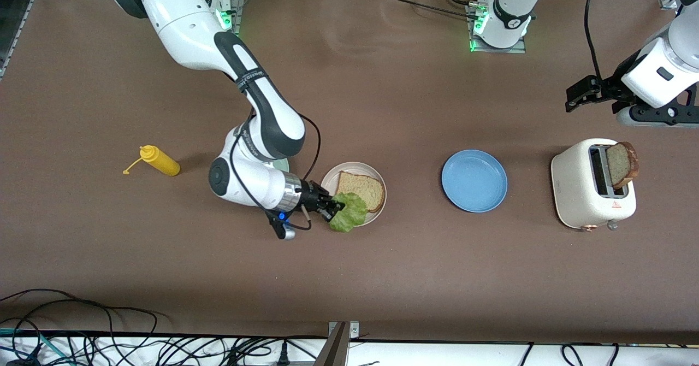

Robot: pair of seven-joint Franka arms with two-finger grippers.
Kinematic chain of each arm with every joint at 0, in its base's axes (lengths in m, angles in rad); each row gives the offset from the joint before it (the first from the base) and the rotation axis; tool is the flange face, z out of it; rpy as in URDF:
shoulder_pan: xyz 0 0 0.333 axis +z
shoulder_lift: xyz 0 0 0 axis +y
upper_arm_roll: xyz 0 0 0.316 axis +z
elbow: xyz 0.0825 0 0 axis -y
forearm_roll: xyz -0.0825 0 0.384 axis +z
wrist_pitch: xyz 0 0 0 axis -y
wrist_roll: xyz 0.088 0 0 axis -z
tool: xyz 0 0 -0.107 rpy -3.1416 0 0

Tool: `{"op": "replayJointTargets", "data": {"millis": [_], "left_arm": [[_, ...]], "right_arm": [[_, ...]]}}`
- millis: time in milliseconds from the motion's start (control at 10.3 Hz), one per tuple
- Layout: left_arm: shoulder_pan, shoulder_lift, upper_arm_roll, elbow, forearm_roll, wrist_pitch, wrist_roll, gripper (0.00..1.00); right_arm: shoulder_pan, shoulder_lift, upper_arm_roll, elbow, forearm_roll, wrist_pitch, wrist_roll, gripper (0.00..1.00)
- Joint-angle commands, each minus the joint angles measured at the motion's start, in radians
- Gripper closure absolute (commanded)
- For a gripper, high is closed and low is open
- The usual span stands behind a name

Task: Make sandwich on beige plate with both arms
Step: 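Lower the lettuce onto the bread and open the right gripper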

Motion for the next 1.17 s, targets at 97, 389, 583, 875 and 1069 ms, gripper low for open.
{"op": "replayJointTargets", "data": {"millis": [97,389,583,875,1069], "left_arm": [[0.002,0.010,-0.005,0.028,0.018,-0.022,-0.003,0.00],[0.002,0.010,-0.003,0.028,0.016,-0.022,-0.002,0.00],[0.003,0.010,-0.003,0.028,0.013,-0.022,-0.002,0.00],[0.003,0.010,-0.003,0.028,0.013,-0.022,0.000,0.00],[0.003,0.010,-0.003,0.028,0.013,-0.022,0.000,0.00]], "right_arm": [[0.024,0.001,0.031,-0.048,0.022,0.013,0.017,1.00],[0.057,0.033,0.031,-0.051,0.020,0.013,0.008,1.00],[0.060,0.039,0.031,-0.051,0.016,0.013,0.002,0.84],[0.052,0.036,0.026,-0.046,0.006,0.011,0.011,0.14],[0.043,0.029,0.015,-0.037,0.006,0.009,0.011,0.00]]}}
